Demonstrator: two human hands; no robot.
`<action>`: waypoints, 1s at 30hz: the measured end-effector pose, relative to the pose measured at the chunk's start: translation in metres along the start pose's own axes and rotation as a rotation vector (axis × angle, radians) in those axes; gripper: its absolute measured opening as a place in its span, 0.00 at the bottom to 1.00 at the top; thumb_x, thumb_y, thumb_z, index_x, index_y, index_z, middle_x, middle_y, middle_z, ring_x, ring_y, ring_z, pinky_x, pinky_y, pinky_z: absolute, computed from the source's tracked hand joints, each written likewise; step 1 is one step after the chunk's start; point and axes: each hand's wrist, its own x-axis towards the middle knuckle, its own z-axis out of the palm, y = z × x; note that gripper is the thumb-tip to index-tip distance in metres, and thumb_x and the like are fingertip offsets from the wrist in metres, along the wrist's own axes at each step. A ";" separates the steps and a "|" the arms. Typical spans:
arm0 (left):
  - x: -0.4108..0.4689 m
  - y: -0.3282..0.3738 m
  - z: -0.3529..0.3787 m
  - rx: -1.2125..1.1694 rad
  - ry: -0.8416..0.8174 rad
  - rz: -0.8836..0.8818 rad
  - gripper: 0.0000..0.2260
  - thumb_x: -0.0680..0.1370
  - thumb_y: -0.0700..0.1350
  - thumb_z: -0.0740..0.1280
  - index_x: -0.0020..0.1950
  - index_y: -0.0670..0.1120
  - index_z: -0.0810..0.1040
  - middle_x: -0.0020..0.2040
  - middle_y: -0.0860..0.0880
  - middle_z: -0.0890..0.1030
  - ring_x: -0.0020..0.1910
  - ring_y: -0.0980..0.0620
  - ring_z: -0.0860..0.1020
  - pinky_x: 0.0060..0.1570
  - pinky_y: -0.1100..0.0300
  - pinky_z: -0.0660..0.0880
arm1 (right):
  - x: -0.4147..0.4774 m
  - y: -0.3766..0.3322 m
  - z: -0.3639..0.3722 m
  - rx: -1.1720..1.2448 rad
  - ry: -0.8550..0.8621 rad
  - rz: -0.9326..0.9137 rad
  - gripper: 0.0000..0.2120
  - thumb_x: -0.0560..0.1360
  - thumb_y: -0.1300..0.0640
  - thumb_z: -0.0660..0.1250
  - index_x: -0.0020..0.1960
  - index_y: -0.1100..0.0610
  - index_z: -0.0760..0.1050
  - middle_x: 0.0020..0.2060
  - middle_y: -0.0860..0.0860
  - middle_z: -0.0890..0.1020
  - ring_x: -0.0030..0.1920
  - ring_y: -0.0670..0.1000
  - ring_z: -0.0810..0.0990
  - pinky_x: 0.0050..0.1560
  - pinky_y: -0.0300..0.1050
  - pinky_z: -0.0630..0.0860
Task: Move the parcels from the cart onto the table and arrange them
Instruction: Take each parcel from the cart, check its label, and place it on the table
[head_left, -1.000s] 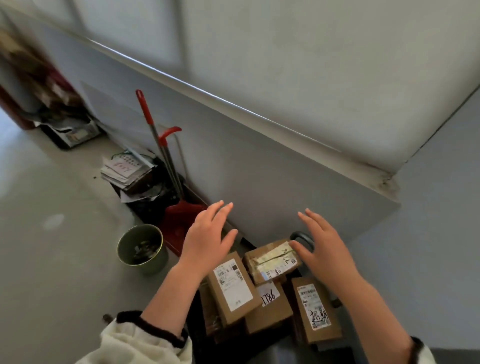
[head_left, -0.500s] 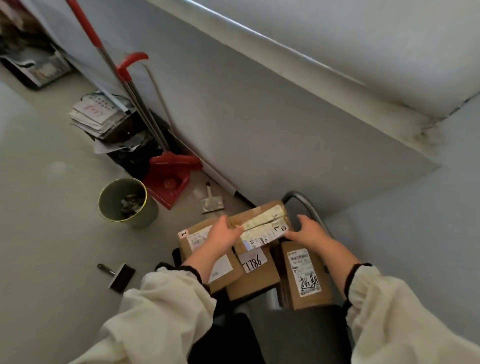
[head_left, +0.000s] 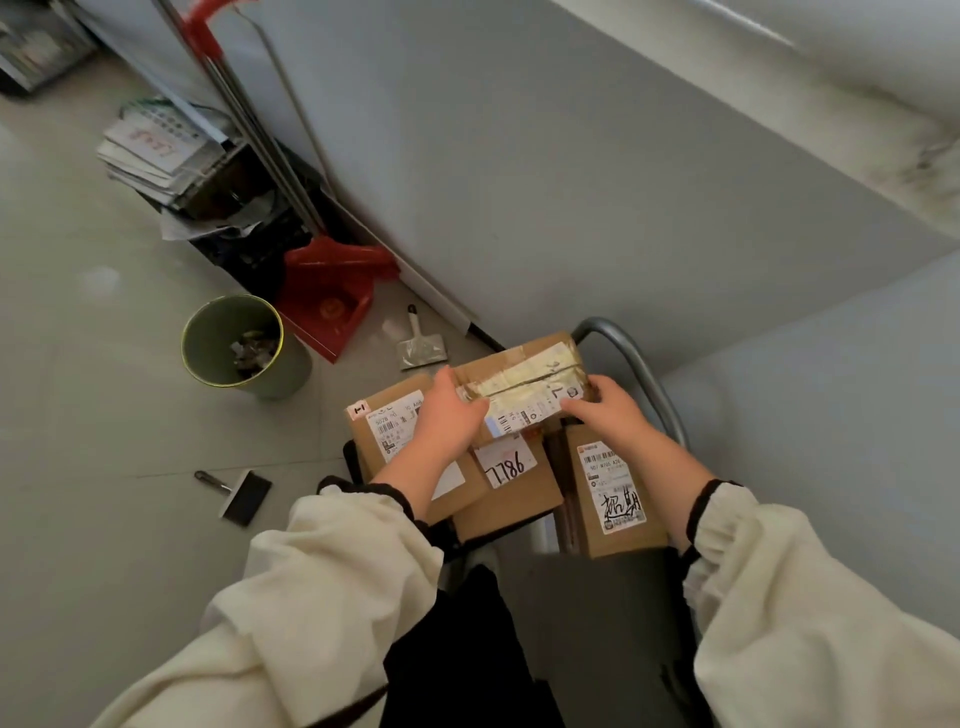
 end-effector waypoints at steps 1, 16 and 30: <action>-0.002 0.000 -0.001 -0.004 0.005 -0.009 0.32 0.78 0.44 0.64 0.76 0.45 0.50 0.66 0.45 0.73 0.53 0.48 0.78 0.43 0.58 0.75 | -0.003 -0.003 -0.001 0.024 0.002 0.001 0.21 0.75 0.55 0.66 0.66 0.57 0.68 0.58 0.51 0.77 0.56 0.51 0.75 0.52 0.44 0.70; -0.155 0.161 -0.173 -0.074 0.417 0.693 0.24 0.76 0.47 0.67 0.71 0.46 0.67 0.61 0.53 0.70 0.65 0.53 0.65 0.62 0.59 0.61 | -0.195 -0.178 -0.104 0.326 0.352 -0.583 0.20 0.74 0.53 0.67 0.65 0.51 0.70 0.55 0.49 0.77 0.52 0.47 0.77 0.51 0.43 0.73; -0.260 0.182 -0.281 -0.321 0.680 1.137 0.26 0.75 0.41 0.68 0.72 0.50 0.65 0.63 0.54 0.69 0.64 0.60 0.68 0.65 0.67 0.67 | -0.319 -0.265 -0.086 0.562 0.458 -1.094 0.17 0.74 0.59 0.67 0.61 0.46 0.70 0.57 0.47 0.77 0.57 0.46 0.78 0.54 0.40 0.75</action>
